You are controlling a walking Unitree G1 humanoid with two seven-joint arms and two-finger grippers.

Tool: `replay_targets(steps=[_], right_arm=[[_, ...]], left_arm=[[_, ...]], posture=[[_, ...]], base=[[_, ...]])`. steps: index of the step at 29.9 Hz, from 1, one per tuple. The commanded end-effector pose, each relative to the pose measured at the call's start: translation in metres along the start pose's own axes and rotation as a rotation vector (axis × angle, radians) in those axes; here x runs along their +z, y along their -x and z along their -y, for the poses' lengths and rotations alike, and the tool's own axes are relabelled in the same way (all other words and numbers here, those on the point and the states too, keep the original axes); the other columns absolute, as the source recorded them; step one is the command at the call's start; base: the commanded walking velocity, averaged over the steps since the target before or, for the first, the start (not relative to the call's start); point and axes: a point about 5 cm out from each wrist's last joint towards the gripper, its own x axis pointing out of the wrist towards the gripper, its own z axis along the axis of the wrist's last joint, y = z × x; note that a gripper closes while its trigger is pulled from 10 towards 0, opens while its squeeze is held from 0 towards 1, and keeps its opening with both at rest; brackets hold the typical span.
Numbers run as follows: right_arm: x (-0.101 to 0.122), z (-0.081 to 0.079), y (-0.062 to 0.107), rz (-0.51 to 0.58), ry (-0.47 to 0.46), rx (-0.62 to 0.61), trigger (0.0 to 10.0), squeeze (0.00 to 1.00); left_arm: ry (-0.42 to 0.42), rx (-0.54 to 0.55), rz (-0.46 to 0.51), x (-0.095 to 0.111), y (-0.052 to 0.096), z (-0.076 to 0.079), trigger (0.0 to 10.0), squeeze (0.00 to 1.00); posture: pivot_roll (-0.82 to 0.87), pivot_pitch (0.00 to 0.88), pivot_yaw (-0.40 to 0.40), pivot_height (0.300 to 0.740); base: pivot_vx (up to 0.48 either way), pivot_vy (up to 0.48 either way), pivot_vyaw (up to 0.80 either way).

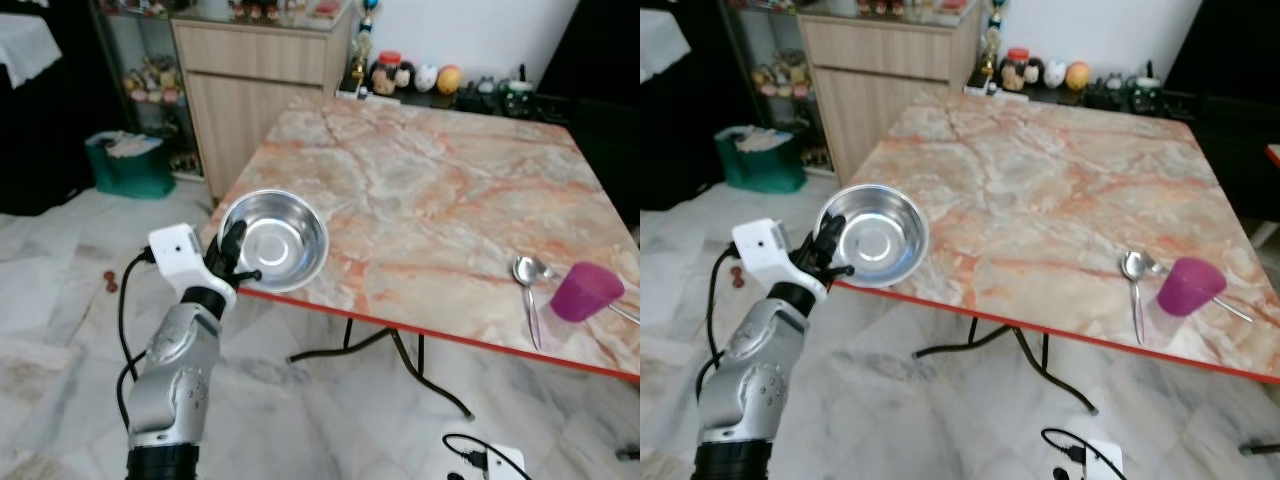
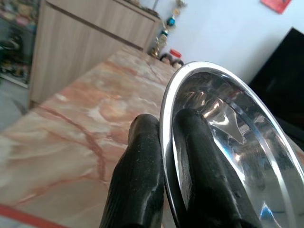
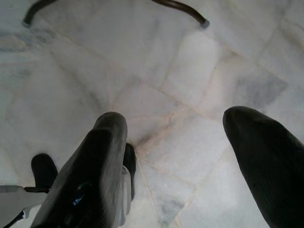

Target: Setting the table

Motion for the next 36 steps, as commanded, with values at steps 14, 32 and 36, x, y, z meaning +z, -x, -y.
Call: replay_targets(steps=[14,32,36], right_arm=[[-0.0002,0.0029,0.0005,0.003,-0.007,-0.008,10.0,0.0],[-0.0004,0.0023,0.0005,0.003,-0.011,-0.007,10.0,0.0],[0.0005,0.0024,0.0003,0.005,-0.012,-0.008,10.0,0.0]], left_arm=[[-0.034,-0.044,0.044,0.0105,-0.0053,0.0093,10.0,0.0],[-0.032,-0.057,0.045,0.0112,-0.0065,0.0119,10.0,0.0],[-0.032,-0.059,0.049,0.0117,-0.0075,0.0124,10.0,0.0]], posture=[[0.12,0.0,-0.074,0.74],[0.12,0.0,-0.071,0.74],[0.12,0.0,-0.072,0.74]], base=[[0.0,-0.096,0.0],[0.0,-0.317,0.0],[0.0,-0.336,0.0]])
